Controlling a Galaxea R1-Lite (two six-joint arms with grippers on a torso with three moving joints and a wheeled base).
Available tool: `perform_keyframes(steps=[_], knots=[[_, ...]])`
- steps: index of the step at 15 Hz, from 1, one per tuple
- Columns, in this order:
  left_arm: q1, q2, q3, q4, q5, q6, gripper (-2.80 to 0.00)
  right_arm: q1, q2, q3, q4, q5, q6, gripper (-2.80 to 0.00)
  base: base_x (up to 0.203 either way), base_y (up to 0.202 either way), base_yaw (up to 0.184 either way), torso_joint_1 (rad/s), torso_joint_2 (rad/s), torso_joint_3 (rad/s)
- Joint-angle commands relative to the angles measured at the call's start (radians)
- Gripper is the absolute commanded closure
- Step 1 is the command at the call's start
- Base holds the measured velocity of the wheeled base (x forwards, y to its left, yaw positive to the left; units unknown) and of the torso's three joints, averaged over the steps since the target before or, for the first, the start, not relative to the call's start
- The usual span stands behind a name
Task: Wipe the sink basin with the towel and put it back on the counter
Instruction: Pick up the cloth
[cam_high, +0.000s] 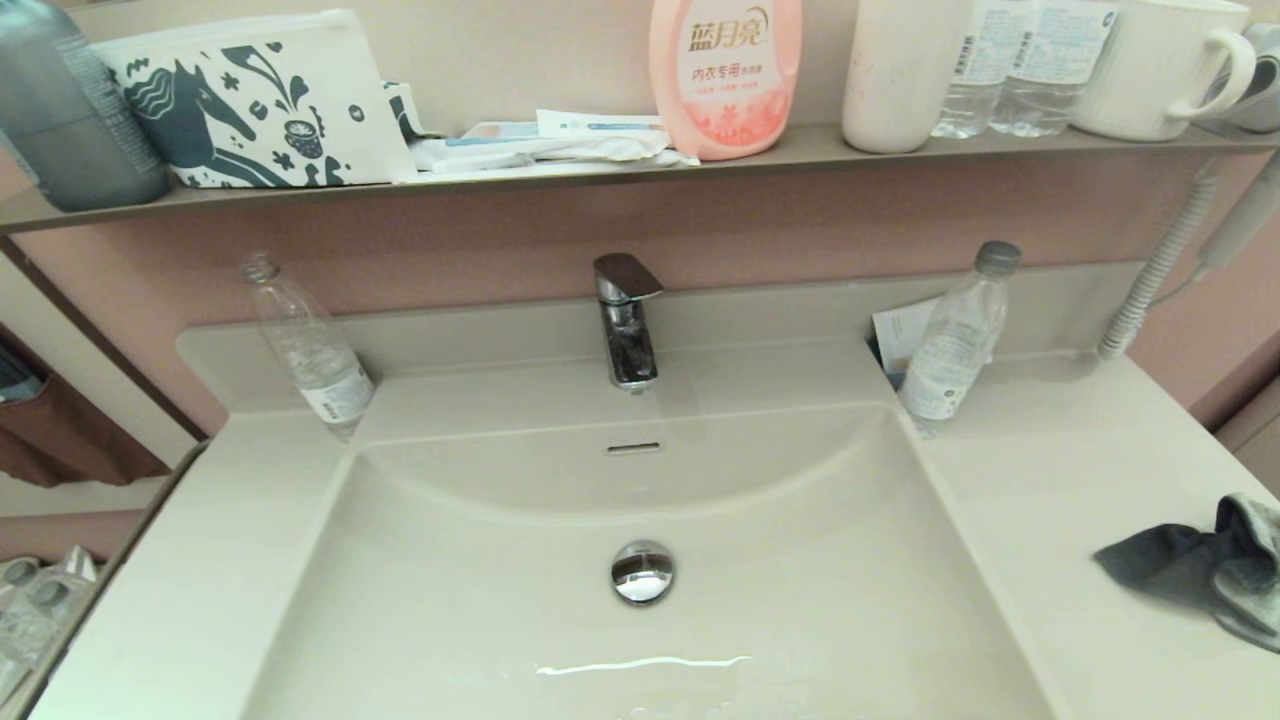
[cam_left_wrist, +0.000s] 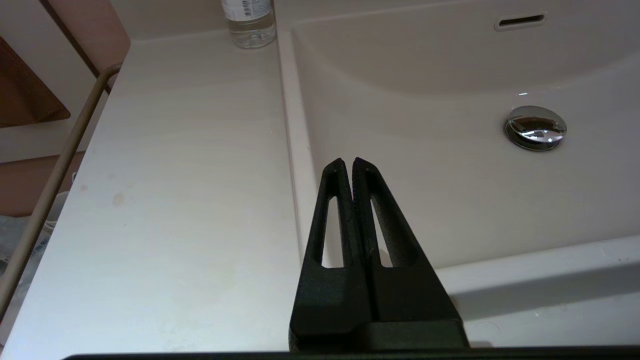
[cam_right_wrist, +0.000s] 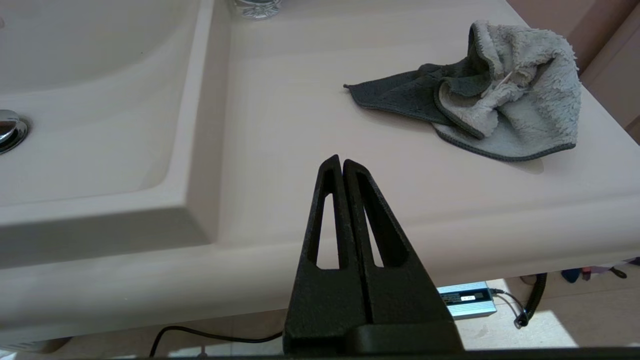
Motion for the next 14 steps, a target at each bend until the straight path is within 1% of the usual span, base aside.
perform_keyframes(steps=[1,2,3,4,6,9,11,14], knots=[[0.0,0.002,0.0,0.0,0.0,0.0,0.0,0.0,0.0,-0.001,0.0,0.0,-0.005,0.0,0.0,0.0,0.0,0.0,0.0,0.0],[0.0,0.002,0.0,0.0,0.0,0.0,0.0,0.0,0.0,-0.018,0.003,0.001,-0.009,0.0,0.0,0.0,0.0,0.0,0.0,0.0],[0.0,0.002,0.0,0.0,0.0,0.0,0.0,0.0,0.001,-0.074,0.013,0.001,-0.01,0.0,0.0,0.0,0.0,0.0,0.0,0.0],[0.0,0.002,0.0,0.0,0.0,0.0,0.0,0.0,0.011,-0.144,0.03,0.0,-0.011,0.0,0.0,0.0,0.0,0.0,0.0,0.0],[0.0,0.002,0.0,0.0,0.0,0.0,0.0,0.0,0.093,-0.31,0.085,-0.007,-0.011,0.0,0.0,0.0,0.0,0.0,0.0,0.0],[0.0,0.002,0.0,0.0,0.0,0.0,0.0,0.002,0.268,-0.43,0.109,-0.082,-0.008,0.0,0.0,0.0,0.0,0.0,0.0,0.0],[0.0,0.002,0.0,0.0,0.0,0.0,0.0,0.003,0.396,-0.469,0.114,-0.14,0.016,0.0,0.0,0.0,0.0,0.0,0.0,0.0],[0.0,0.002,0.0,0.0,0.0,0.0,0.0,0.0,0.647,-0.518,0.114,-0.214,0.055,0.0,0.0,0.0,0.0,0.0,0.0,0.0]])
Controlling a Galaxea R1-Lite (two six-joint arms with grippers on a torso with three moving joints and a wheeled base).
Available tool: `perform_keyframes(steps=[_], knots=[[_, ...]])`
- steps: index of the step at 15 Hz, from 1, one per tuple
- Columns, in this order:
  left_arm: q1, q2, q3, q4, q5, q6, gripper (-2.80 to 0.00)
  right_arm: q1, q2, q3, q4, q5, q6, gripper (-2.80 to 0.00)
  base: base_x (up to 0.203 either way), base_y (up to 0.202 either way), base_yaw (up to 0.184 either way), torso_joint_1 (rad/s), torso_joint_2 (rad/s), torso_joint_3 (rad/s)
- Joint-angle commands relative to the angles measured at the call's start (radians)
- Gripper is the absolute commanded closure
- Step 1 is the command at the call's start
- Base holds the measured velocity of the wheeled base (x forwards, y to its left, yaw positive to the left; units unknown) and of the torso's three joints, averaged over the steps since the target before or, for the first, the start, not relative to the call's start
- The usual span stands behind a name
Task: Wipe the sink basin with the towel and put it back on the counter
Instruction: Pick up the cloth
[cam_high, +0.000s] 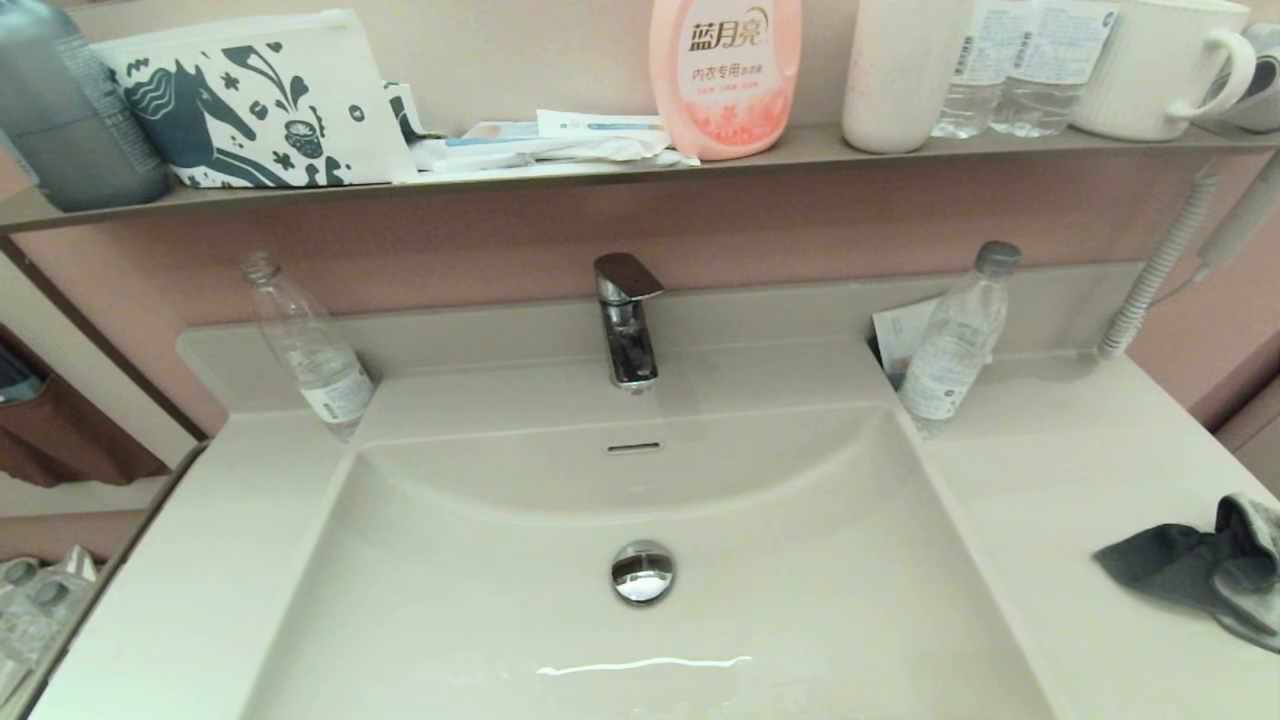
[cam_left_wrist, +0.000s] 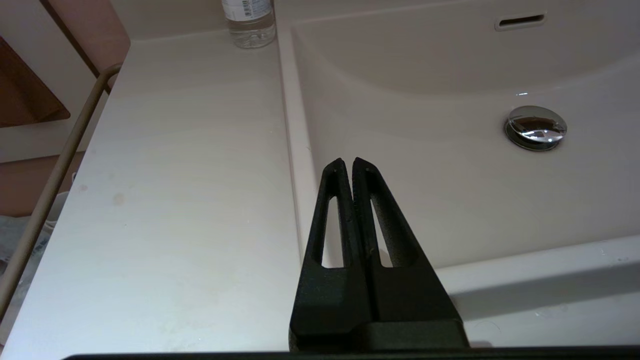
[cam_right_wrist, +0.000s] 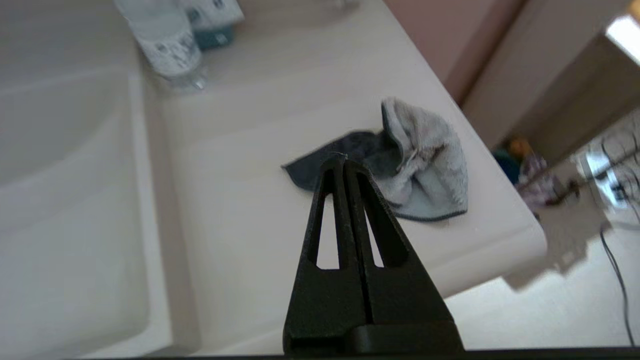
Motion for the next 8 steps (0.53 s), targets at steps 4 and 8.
perform_keyframes(steps=[4,8], knots=[[0.0,0.002,0.0,0.0,0.0,0.001,0.0,-0.059,0.461,-0.132,0.024,-0.031,0.008,0.0,0.0,0.0,0.0,0.0,0.0,0.0],[0.0,0.002,0.0,0.0,0.0,0.001,0.0,-0.277,0.708,-0.221,0.095,-0.036,-0.186,0.0,0.0,0.0,0.0,0.0,0.0,0.0]])
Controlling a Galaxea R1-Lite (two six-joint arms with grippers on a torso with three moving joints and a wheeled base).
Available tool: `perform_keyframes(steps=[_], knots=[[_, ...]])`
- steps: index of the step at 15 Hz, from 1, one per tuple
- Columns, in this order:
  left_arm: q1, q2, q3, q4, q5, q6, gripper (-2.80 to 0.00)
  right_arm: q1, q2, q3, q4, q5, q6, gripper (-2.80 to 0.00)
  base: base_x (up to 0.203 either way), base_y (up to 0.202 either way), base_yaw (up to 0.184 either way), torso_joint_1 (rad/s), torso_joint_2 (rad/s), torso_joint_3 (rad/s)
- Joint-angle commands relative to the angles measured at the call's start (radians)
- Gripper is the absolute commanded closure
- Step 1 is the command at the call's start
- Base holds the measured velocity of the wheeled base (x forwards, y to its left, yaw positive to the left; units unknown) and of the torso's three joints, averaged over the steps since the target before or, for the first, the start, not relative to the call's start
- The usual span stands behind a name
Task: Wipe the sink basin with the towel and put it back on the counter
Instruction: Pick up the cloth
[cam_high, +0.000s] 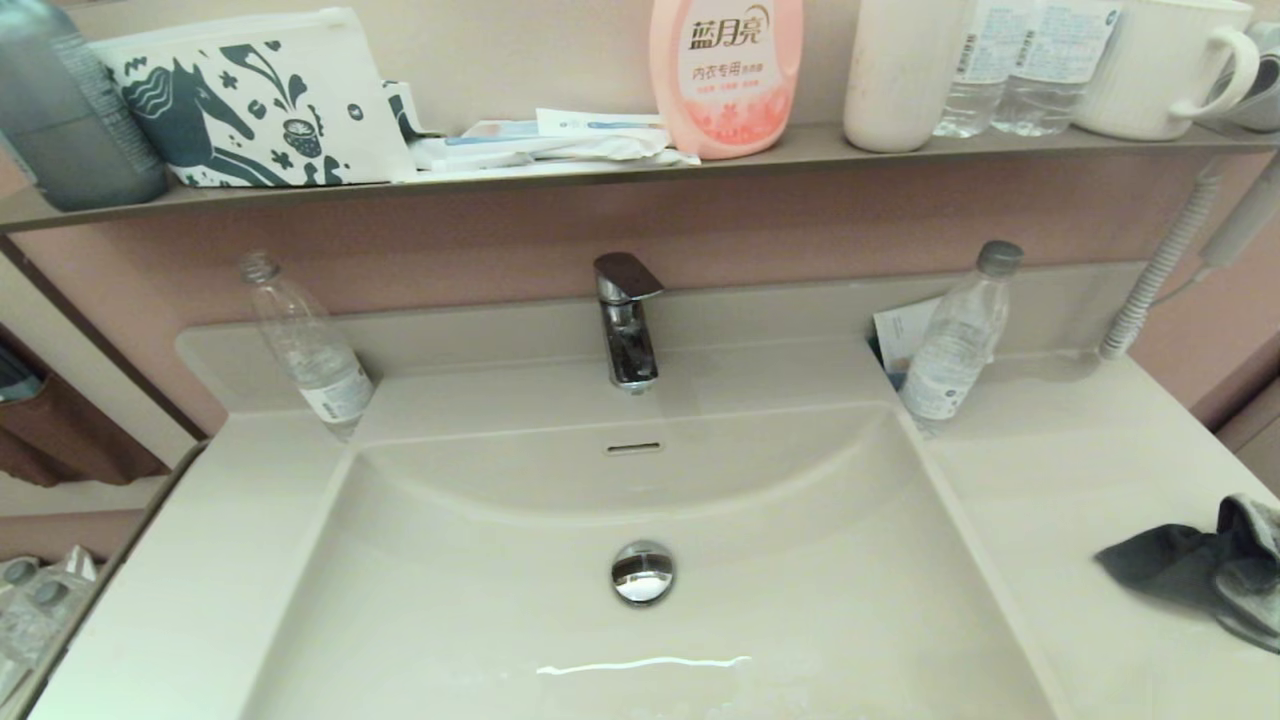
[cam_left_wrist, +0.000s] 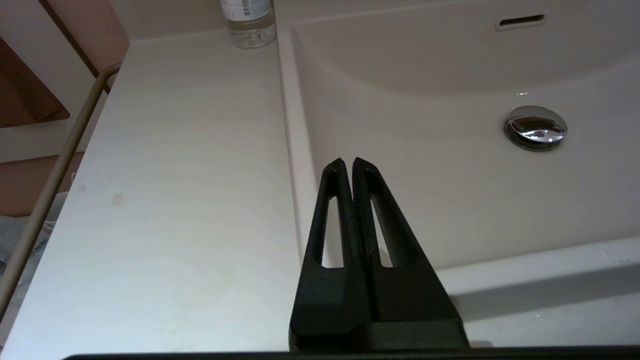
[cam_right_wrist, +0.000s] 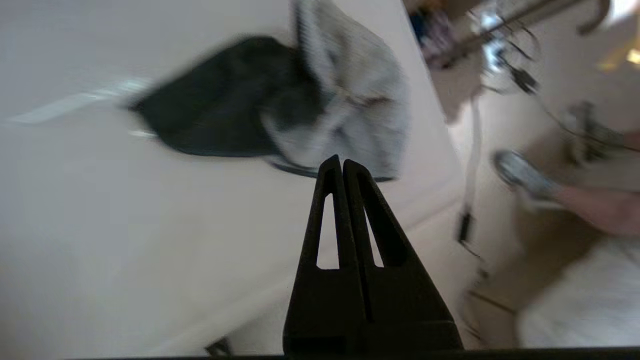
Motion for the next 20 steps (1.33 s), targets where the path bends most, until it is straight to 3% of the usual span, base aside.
perform_keyframes(steps=[1,2,3,9,14,20], knots=[[0.0,0.002,0.0,0.0,0.0,0.0,0.0,-0.093,0.156,-0.028,0.007,-0.001,-0.09,0.0,0.0,0.0,0.0,0.0,0.0,0.0],[0.0,0.002,0.0,0.0,0.0,0.0,0.0,-0.136,0.194,-0.039,0.006,-0.001,-0.141,0.0,0.0,0.0,0.0,0.0,0.0,0.0],[0.0,0.002,0.0,0.0,0.0,0.0,0.0,-0.155,0.218,-0.05,0.004,0.004,-0.162,-2.8,0.0,0.0,0.0,0.0,0.0,0.0],[0.0,0.002,0.0,0.0,0.0,0.0,0.0,-0.234,0.342,-0.122,0.009,0.053,-0.202,-2.8,0.0,0.0,0.0,0.0,0.0,0.0],[0.0,0.002,0.0,0.0,0.0,0.0,0.0,-0.322,0.467,-0.166,0.012,0.297,-0.231,-2.8,0.0,0.0,0.0,0.0,0.0,0.0],[0.0,0.002,0.0,0.0,0.0,0.0,0.0,-0.321,0.553,-0.216,0.003,0.359,-0.25,-2.8,0.0,0.0,0.0,0.0,0.0,0.0]])
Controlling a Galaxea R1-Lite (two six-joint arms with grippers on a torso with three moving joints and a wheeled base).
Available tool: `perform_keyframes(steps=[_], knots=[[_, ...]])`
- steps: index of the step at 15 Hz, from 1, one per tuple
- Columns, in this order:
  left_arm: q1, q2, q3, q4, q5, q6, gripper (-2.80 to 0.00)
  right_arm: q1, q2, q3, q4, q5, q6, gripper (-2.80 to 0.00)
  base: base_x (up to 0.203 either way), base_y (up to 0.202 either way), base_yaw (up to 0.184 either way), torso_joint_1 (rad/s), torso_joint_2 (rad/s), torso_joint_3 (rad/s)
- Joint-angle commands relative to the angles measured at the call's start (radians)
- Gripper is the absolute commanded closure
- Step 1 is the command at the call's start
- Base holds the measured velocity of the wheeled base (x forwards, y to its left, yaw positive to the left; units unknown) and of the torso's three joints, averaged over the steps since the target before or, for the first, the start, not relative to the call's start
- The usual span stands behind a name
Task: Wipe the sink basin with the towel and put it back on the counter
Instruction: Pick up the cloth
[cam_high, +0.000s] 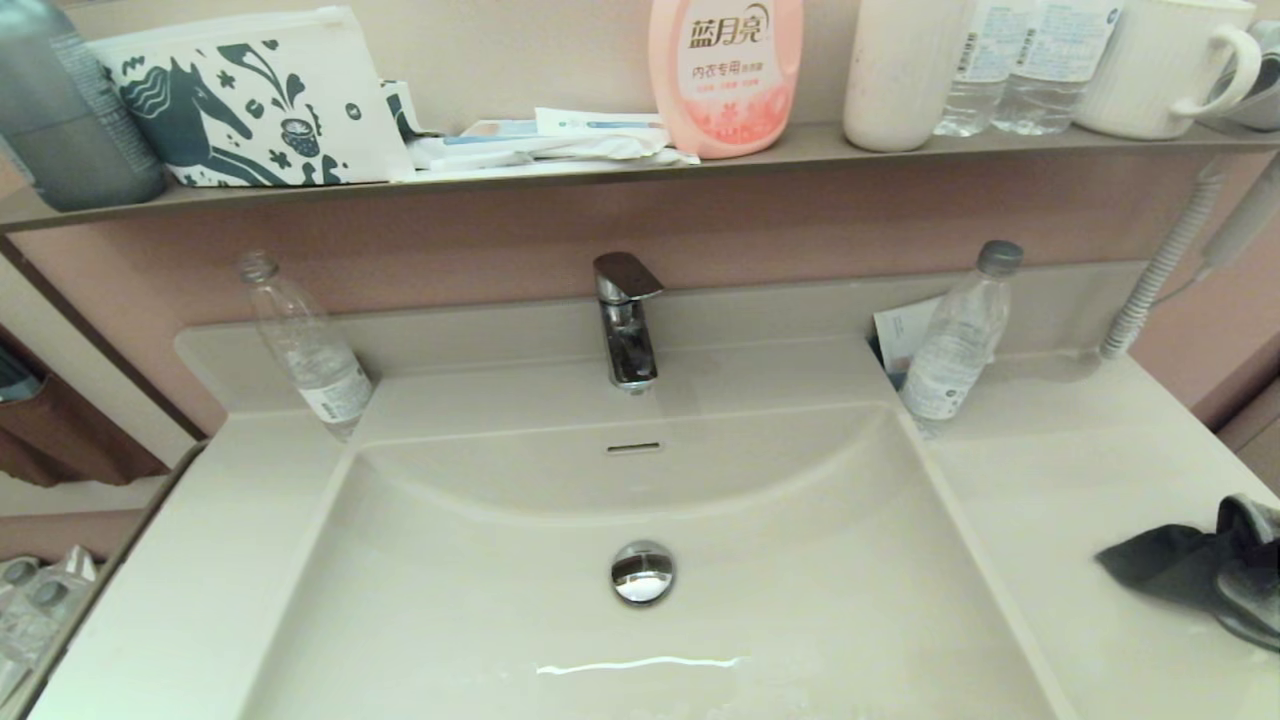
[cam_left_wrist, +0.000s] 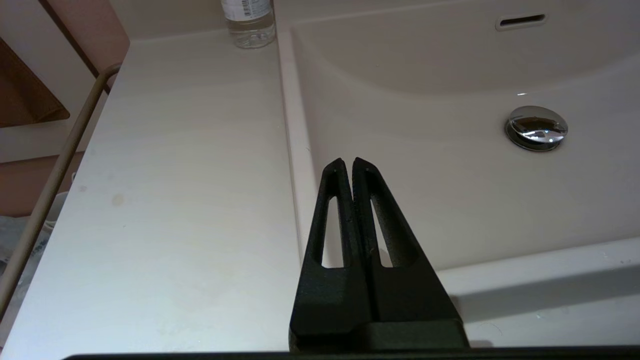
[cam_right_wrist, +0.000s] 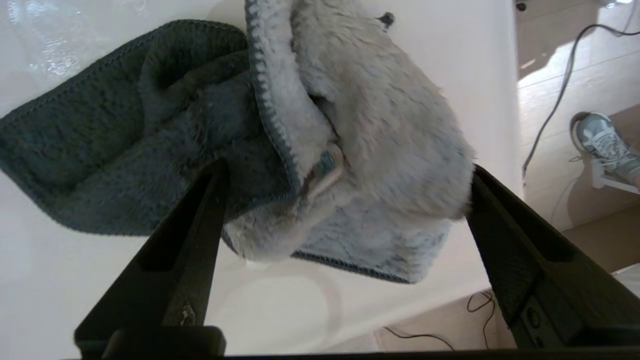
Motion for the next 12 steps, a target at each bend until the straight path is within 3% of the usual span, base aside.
perform_keyframes(steps=[1,6,7,12], knots=[[0.0,0.002,0.0,0.0,0.0,0.001,0.0,0.006,0.041,-0.008,0.0,0.003,-0.001,-2.8,0.0,0.0,0.0,0.0,0.0,0.0],[0.0,0.002,0.0,0.0,0.0,0.001,0.0,0.048,0.111,-0.002,-0.038,0.002,0.012,-2.8,0.0,0.0,0.0,0.0,0.0,0.0],[0.0,0.002,0.0,0.0,0.0,0.001,0.0,0.062,0.109,0.006,-0.039,0.001,0.012,0.0,0.0,0.0,0.0,0.0,0.0,0.0],[0.0,0.002,0.0,0.0,0.0,0.001,0.0,0.073,0.042,0.011,-0.024,0.0,0.029,0.0,0.0,0.0,0.0,0.0,0.0,0.0]])
